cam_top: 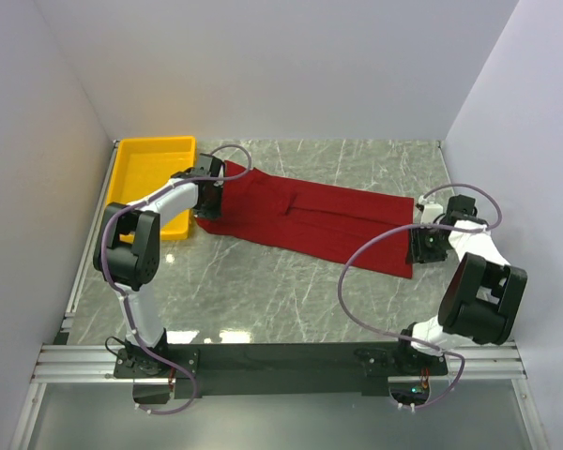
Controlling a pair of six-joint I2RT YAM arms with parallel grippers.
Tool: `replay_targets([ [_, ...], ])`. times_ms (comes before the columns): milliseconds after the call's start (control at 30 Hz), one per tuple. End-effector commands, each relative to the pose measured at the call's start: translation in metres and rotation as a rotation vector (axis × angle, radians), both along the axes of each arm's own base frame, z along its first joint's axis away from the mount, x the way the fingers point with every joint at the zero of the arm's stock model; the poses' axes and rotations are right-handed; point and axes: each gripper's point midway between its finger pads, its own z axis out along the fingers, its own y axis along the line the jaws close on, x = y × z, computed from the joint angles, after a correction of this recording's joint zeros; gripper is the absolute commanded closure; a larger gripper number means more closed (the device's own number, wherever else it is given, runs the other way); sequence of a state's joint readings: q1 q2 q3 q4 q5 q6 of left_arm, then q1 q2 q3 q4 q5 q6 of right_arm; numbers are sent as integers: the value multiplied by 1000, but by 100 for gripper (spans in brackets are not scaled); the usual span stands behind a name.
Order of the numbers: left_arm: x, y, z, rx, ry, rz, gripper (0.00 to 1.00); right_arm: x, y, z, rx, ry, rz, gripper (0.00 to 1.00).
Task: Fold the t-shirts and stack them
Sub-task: Fold the tshirt
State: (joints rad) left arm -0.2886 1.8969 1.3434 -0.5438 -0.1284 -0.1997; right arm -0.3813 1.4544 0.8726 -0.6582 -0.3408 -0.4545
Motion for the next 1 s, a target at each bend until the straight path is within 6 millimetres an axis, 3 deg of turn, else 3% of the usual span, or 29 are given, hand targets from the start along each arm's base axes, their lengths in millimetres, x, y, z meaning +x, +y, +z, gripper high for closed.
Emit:
replay_targets([
  [0,4,-3,25,-31,-60,-4,99,3,-7,-5,2,46,-53,50],
  [433,-6,-8,32,-89,-56,-16,99,0,4,-27,106,170,-67,53],
  [633,-10,-11,29,-109,-36,-21,99,-7,15,-30,177,224,-17,78],
  [733,-14,-12,29,-123,-26,-19,99,-9,14,-31,174,236,-21,97],
  [967,-33,-17,39,-186,-10,-22,99,-8,-23,-26,58,189,-95,100],
])
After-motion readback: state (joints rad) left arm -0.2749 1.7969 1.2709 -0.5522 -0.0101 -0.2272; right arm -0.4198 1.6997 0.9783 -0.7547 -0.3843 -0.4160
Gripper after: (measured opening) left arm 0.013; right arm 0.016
